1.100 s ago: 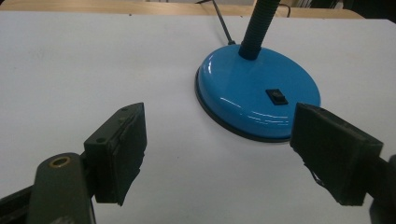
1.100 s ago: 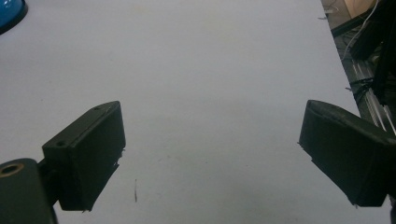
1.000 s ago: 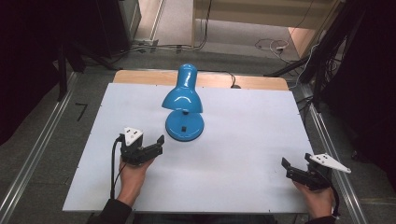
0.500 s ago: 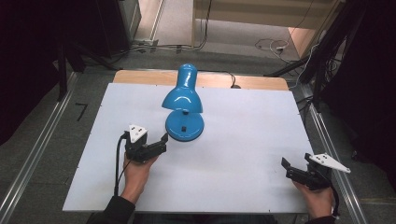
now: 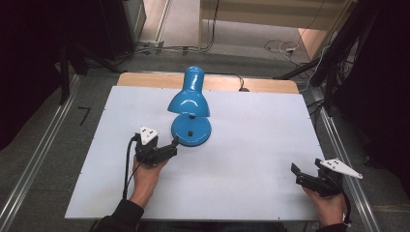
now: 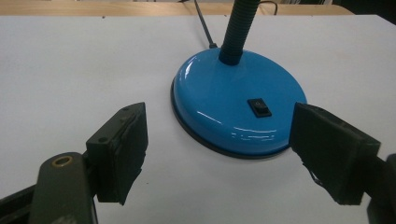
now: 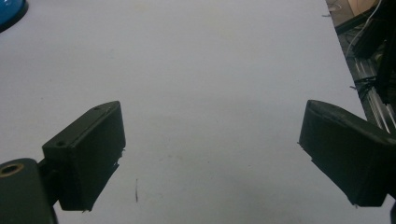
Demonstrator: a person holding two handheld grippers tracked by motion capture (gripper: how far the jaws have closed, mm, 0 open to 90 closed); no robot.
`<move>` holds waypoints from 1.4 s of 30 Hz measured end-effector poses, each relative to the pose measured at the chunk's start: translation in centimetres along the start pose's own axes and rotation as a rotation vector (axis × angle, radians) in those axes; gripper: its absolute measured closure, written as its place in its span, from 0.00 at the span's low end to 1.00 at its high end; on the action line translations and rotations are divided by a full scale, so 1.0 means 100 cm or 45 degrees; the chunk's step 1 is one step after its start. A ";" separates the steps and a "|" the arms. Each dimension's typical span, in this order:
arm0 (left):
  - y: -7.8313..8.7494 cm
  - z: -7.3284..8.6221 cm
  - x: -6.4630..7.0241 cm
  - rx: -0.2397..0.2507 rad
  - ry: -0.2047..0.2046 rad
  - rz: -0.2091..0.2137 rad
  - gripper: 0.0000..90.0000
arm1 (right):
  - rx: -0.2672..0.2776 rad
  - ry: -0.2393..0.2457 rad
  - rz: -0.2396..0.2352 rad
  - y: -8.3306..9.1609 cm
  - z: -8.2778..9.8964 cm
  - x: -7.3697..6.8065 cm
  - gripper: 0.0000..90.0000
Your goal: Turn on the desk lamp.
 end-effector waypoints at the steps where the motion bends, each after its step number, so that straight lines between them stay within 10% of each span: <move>1: 0.000 0.000 0.000 0.000 0.000 0.000 0.22 | 0.000 0.000 0.000 0.000 0.000 0.000 0.06; 42: -0.030 -0.020 0.013 -0.002 -0.032 -0.001 0.35 | -0.024 0.004 -0.003 -0.003 0.001 0.001 0.06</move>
Point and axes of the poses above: each handheld gripper's, and its own axes: y roughly backward along the jaws, z roughly out of its underside, x roughly to its right, the point moved 5 cm from there along -y, roughly forward along the jaws, and after that the axes turned 10 degrees about -x, right-handed, at the moved point
